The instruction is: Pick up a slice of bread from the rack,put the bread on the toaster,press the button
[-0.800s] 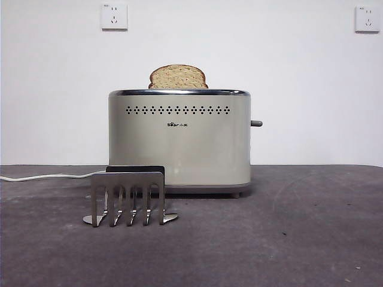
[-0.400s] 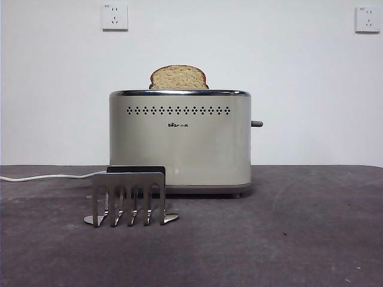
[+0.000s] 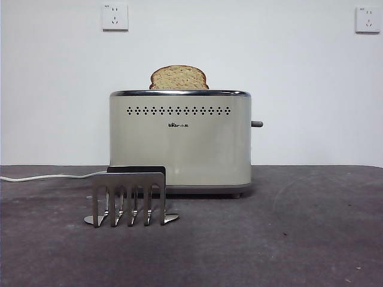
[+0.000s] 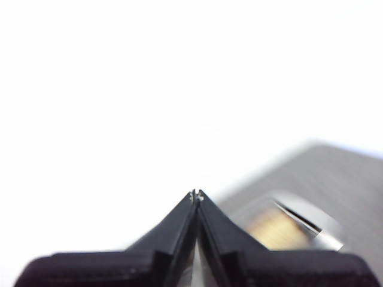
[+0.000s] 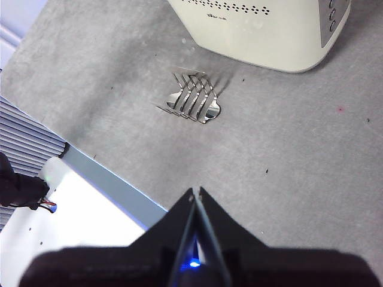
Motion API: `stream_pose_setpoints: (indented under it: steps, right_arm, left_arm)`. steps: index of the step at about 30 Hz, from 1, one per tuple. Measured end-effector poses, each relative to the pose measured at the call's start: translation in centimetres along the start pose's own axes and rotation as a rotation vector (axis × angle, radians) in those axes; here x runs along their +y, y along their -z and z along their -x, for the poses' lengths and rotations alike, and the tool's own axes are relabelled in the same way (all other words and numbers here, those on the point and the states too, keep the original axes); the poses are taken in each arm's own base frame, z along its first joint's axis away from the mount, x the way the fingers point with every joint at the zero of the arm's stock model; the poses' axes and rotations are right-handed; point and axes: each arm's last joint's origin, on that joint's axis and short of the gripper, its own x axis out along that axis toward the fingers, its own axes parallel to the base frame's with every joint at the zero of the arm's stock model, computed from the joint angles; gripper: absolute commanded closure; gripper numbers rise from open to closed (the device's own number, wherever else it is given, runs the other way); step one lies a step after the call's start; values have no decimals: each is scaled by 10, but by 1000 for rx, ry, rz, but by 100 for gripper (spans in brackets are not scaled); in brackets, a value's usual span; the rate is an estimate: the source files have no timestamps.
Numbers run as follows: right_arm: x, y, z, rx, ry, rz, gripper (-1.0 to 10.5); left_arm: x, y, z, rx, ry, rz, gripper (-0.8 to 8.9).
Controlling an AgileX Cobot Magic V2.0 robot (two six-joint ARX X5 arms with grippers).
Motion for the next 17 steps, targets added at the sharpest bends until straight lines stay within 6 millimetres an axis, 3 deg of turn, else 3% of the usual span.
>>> stream_pose_setpoints:
  steps: [5,9,17]
  right_arm:
    - [0,0,0,0,0,0,946]
    - [0,0,0,0,0,0,946]
    - [0,0,0,0,0,0,946]
  left_arm:
    - [-7,43,23,-123,-174,-56,817]
    - [-15,100,26,-83,-312,-51,817]
    - [-38,199,30,24,-363,-24,817]
